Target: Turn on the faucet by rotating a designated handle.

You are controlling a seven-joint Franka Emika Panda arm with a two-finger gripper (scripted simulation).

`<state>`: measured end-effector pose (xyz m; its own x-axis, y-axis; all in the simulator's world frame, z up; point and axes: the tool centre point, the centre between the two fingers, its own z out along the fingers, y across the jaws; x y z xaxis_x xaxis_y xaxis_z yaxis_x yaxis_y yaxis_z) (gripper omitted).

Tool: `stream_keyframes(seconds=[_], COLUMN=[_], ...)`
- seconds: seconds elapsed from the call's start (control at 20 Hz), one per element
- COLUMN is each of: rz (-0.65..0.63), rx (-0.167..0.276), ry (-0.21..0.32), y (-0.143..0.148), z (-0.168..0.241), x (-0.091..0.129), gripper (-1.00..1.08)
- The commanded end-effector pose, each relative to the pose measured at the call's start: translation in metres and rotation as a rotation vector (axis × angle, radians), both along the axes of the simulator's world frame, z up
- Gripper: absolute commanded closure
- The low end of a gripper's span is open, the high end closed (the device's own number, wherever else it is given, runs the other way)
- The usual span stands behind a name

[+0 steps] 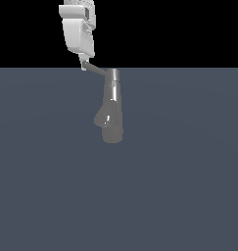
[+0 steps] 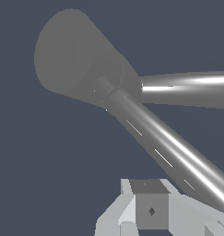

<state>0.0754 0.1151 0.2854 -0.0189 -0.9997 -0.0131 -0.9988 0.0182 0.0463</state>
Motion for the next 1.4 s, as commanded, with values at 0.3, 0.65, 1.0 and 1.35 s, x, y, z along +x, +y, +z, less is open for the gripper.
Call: stream_keyframes(seconds=[0.3,0.65,1.0,1.35], rz=[-0.004,-0.003,0.005,0.001], rx=[-0.003,-0.002,-0.001,-0.002], ry=[0.01,0.013,0.011,0.013], y=[-0.022,-0.036,-0.044,-0.097], z=[0.006,0.012,0.016,0.016], x=[-0.021,-0.037,-0.044,-0.048], gripper=[1.08,1.08,1.08,1.08])
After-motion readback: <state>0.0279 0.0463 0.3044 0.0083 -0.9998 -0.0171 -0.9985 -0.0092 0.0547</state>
